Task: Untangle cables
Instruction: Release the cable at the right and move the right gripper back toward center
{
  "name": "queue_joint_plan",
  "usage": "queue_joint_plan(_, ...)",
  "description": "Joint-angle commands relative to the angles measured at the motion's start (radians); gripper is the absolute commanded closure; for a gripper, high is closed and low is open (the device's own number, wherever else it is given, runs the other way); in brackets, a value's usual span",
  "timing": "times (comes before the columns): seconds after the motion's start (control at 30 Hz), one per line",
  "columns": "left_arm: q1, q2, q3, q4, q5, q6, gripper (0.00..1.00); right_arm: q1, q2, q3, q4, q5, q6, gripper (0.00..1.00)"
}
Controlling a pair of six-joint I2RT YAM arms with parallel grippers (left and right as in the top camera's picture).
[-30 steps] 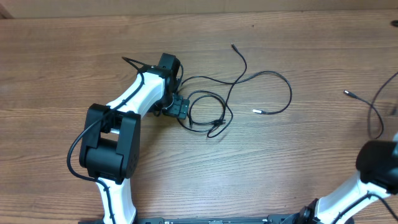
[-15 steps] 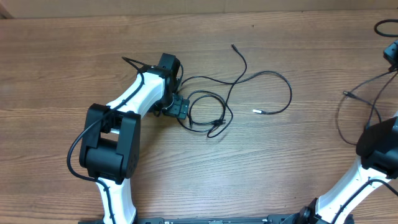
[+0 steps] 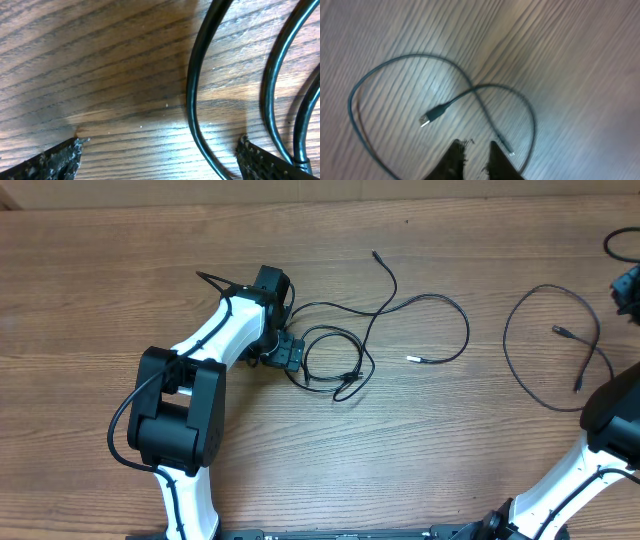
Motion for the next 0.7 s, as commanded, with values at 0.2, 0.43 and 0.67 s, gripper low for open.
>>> queue_joint_plan(0.2, 0.011, 0.097, -0.067, 0.011, -0.038, -0.027, 0.00, 0.017, 0.009, -0.141, 0.031, -0.282, -0.005, 0.58)
queue_joint_plan(0.43, 0.011, 0.097, -0.067, 0.013, -0.038, -0.027, 0.00, 0.105, 0.013, -0.309, 0.196, -0.393, -0.087, 0.54)
queue_joint_plan(0.67, 0.011, 0.097, -0.067, 0.013, -0.039, -0.027, 0.00, 0.225, 0.014, -0.460, 0.383, -0.389, -0.132, 0.59)
